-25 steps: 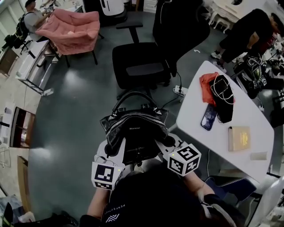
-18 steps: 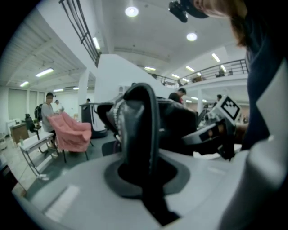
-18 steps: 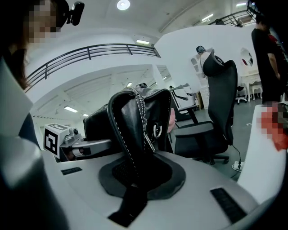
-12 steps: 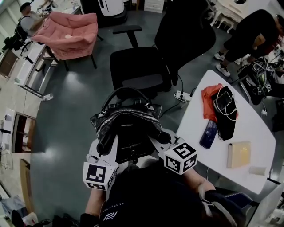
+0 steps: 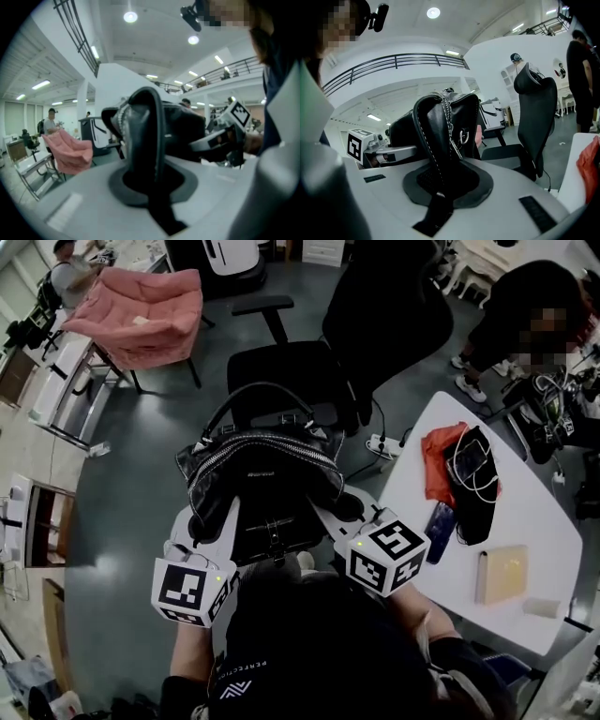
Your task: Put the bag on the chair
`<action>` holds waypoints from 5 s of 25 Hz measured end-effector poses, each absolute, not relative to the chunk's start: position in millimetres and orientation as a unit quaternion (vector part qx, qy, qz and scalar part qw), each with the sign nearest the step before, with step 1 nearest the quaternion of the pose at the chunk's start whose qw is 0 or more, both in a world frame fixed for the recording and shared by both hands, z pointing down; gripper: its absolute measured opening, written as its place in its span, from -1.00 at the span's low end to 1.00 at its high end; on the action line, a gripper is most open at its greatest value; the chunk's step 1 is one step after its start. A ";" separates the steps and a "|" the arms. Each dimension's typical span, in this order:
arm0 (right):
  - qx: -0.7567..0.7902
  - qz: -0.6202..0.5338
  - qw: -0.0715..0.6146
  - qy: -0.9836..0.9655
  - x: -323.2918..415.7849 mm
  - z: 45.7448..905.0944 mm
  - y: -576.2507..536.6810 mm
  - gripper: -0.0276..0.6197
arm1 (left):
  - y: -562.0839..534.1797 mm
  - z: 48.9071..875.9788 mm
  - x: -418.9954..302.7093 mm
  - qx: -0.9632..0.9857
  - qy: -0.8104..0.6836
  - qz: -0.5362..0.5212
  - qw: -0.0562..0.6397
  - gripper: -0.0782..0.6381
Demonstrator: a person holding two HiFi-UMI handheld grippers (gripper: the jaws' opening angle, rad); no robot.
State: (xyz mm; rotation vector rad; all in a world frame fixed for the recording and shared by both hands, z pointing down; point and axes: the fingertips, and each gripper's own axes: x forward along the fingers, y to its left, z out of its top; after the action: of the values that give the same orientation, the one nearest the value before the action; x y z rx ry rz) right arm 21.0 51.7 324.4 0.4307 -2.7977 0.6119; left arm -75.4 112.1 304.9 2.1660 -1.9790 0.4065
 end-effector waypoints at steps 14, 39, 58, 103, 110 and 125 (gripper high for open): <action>0.205 0.172 0.079 -0.960 11.9 285.3 -14.8 -0.80 | 39.9 267.5 -87.8 0.758 -0.638 0.128 0.029 -0.68; 0.353 0.172 0.065 -0.917 -69.6 275.5 -185.3 -0.80 | -162.7 259.1 -180.6 0.842 -0.522 0.135 0.004 -0.68; 0.403 0.164 0.086 -0.896 -78.3 328.4 -264.4 -0.80 | -247.3 315.8 -191.4 0.867 -0.482 0.118 0.030 -0.68; 0.357 0.236 0.247 -0.869 -78.6 562.5 -362.1 -0.78 | -346.8 540.2 -191.3 0.871 -0.445 0.167 0.125 -0.68; 0.351 0.222 0.279 -0.866 -74.0 567.9 -366.7 -0.78 | -354.1 549.3 -187.0 0.877 -0.435 0.168 0.116 -0.67; 0.320 0.259 0.332 -0.849 -61.7 609.9 -361.1 -0.73 | -358.9 595.9 -178.6 0.878 -0.415 0.188 0.144 -0.61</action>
State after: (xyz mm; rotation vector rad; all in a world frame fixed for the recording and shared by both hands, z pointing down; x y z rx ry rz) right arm -61.7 -361.1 609.9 0.8363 -2.2175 0.6778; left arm -178.6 -358.9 595.9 2.5308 -1.1966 0.5431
